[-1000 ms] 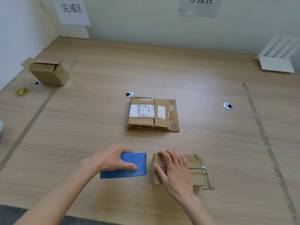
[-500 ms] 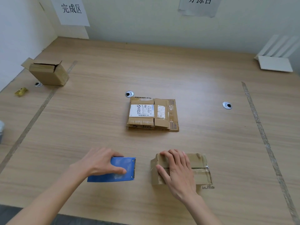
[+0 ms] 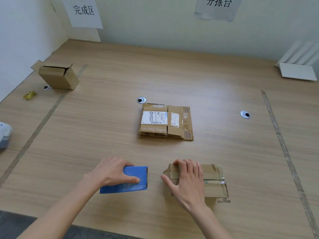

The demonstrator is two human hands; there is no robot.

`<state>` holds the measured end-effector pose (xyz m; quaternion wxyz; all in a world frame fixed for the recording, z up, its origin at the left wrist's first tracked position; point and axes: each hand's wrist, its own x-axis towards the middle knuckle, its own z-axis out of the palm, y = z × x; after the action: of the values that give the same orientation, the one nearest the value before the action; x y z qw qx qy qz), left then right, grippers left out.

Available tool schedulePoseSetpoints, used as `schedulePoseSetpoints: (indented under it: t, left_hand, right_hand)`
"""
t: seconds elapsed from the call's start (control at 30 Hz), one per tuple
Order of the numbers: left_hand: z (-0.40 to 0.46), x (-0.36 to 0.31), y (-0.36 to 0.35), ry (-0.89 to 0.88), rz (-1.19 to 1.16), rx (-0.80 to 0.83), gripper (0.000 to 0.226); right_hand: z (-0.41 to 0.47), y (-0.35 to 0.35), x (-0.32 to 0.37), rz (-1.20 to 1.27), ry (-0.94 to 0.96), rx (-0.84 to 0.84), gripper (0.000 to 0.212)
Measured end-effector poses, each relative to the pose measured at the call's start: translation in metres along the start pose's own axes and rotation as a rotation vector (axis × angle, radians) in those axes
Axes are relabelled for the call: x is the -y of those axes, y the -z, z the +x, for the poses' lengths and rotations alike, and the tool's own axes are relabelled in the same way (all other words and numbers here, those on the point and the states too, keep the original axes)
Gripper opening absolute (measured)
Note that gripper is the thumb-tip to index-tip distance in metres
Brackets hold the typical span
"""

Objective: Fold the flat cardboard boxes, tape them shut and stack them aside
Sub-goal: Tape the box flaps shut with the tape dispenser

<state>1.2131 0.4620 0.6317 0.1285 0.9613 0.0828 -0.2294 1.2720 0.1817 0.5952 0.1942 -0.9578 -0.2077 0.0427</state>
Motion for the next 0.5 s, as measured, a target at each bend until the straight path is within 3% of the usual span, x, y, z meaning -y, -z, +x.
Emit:
schedulePoseSetpoints:
  t: [0.27, 0.5]
  left_hand:
    - [0.015, -0.027, -0.016, 0.023, 0.139, 0.007, 0.069]
    - [0.031, -0.077, -0.023, 0.089, 0.267, -0.029, 0.059]
  right_hand:
    - [-0.003, -0.005, 0.001, -0.044, 0.019, -0.031, 0.059]
    - [-0.003, -0.009, 0.001, -0.048, 0.029, -0.074, 0.055]
